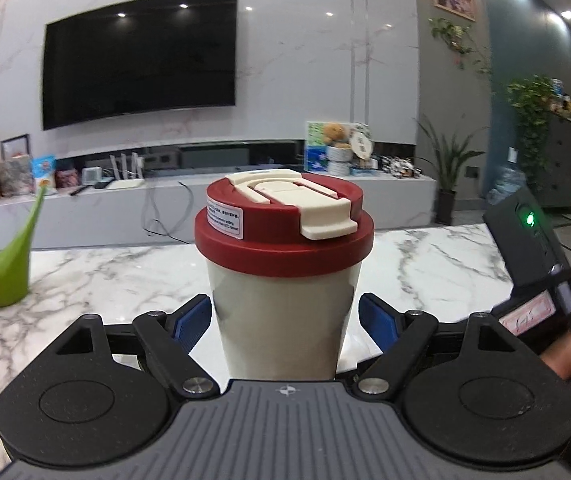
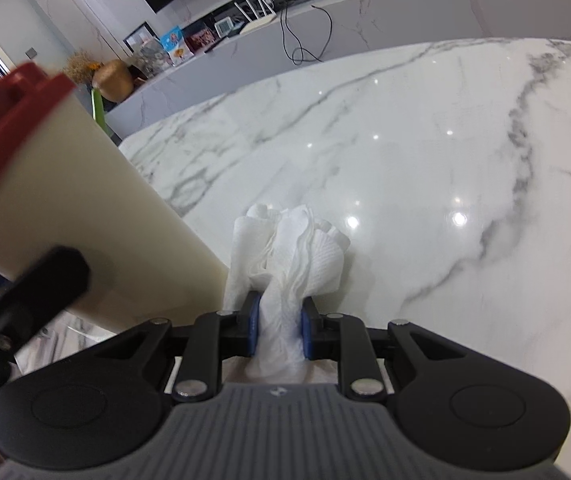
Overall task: Clean container
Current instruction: 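Turn the tumbler with the left gripper while right gripper wipes the body near the lid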
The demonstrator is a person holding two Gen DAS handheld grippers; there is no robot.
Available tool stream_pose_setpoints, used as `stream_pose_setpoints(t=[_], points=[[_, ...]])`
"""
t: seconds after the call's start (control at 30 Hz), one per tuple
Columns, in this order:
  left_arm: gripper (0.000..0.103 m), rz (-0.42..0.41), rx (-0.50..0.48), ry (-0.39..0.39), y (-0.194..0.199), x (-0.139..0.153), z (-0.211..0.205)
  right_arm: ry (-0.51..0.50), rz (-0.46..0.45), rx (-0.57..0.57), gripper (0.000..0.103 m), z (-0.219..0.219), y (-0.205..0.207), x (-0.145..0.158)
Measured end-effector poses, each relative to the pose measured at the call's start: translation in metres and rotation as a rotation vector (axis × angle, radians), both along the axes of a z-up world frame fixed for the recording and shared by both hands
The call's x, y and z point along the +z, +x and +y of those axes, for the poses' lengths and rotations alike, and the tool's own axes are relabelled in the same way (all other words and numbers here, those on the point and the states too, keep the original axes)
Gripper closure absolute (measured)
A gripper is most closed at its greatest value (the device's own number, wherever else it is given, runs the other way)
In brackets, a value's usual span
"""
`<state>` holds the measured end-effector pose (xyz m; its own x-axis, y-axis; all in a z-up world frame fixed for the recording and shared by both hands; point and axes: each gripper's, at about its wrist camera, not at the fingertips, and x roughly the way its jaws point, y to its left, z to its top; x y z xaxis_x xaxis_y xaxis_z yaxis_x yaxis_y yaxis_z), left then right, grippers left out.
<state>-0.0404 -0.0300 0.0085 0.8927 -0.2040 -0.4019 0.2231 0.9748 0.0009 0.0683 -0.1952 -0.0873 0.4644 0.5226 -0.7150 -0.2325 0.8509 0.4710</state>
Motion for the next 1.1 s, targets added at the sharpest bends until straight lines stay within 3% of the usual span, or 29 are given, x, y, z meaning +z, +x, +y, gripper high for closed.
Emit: stream_pose_setpoints(t=[0.4, 0.73, 1.1], points=[[0.027, -0.015, 0.052, 0.019, -0.006, 0.000, -0.009, -0.028, -0.005, 0.007, 0.080, 0.004, -0.002, 0.001], [0.030, 0.006, -0.091, 0.027, 0.003, 0.001, 0.013, 0.008, -0.014, 0.021, 0.080, -0.004, 0.001, 0.007], [0.031, 0.075, -0.290, 0.048, 0.021, 0.005, 0.040, 0.226, -0.227, -0.036, 0.080, -0.041, -0.008, 0.059]])
